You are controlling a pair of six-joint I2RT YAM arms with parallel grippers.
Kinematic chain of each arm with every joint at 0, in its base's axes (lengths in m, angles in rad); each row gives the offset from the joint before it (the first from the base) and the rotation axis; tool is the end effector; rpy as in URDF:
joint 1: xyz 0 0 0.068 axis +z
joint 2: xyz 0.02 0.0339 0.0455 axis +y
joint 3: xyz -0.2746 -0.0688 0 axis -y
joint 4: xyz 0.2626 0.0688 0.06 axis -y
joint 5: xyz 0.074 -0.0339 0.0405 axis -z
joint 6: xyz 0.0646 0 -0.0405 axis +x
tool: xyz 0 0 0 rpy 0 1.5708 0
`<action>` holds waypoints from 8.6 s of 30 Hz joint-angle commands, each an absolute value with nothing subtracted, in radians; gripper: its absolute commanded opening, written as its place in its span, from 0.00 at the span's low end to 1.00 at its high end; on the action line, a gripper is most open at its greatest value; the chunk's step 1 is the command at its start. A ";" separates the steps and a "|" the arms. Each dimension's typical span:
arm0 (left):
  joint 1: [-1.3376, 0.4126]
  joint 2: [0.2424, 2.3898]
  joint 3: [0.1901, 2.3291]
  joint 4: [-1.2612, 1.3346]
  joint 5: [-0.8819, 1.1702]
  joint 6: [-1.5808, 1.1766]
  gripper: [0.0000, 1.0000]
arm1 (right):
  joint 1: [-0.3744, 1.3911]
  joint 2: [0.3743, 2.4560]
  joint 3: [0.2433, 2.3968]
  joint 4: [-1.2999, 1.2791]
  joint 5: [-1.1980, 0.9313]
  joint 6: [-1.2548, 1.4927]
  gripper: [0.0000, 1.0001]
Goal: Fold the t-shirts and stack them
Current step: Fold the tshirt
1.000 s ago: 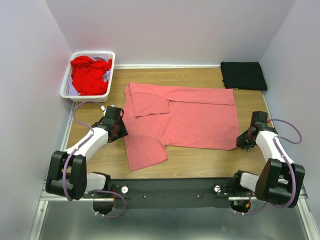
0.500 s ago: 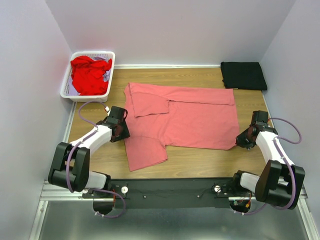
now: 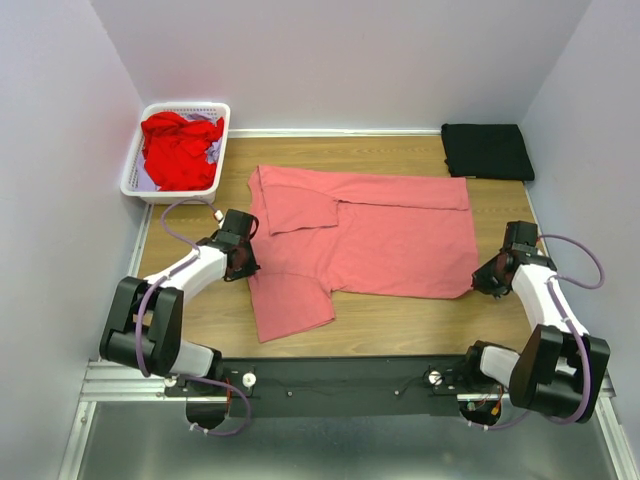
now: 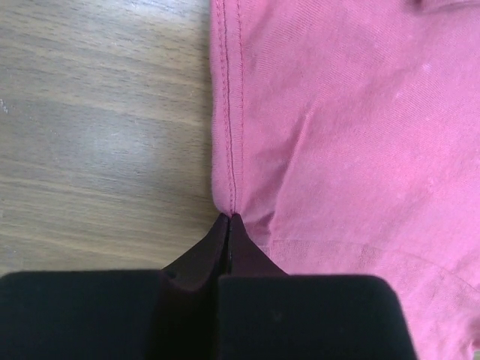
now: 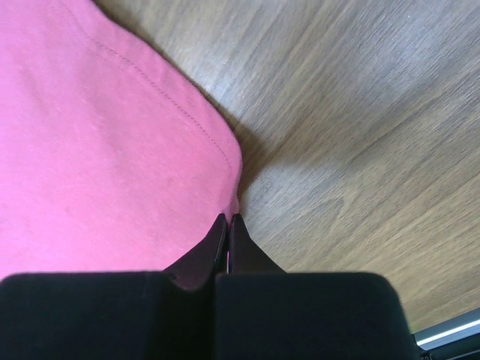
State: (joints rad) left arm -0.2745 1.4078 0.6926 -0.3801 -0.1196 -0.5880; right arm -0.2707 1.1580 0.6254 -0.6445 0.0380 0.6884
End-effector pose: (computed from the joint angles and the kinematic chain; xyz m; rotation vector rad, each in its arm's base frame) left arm 0.2680 -0.0675 0.1347 -0.4530 2.6195 -0.1247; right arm 0.2110 -0.0611 0.1554 1.2771 2.4333 0.0625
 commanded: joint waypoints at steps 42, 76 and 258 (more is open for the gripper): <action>-0.120 1.680 1.206 -0.465 -0.023 -0.502 0.00 | -0.265 1.612 1.132 -0.581 0.012 0.543 0.01; -0.101 1.853 1.285 -0.371 -0.026 -0.486 0.00 | -0.222 1.894 1.267 -0.497 -0.009 0.549 0.05; -0.167 1.770 0.968 0.040 0.138 -0.657 0.45 | 0.517 1.785 0.890 0.477 -0.420 0.899 0.44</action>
State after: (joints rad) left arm -0.1738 1.7519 0.9401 0.0292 0.1192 -0.6518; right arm 0.4980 1.7370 0.8490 0.3611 -0.4042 0.8543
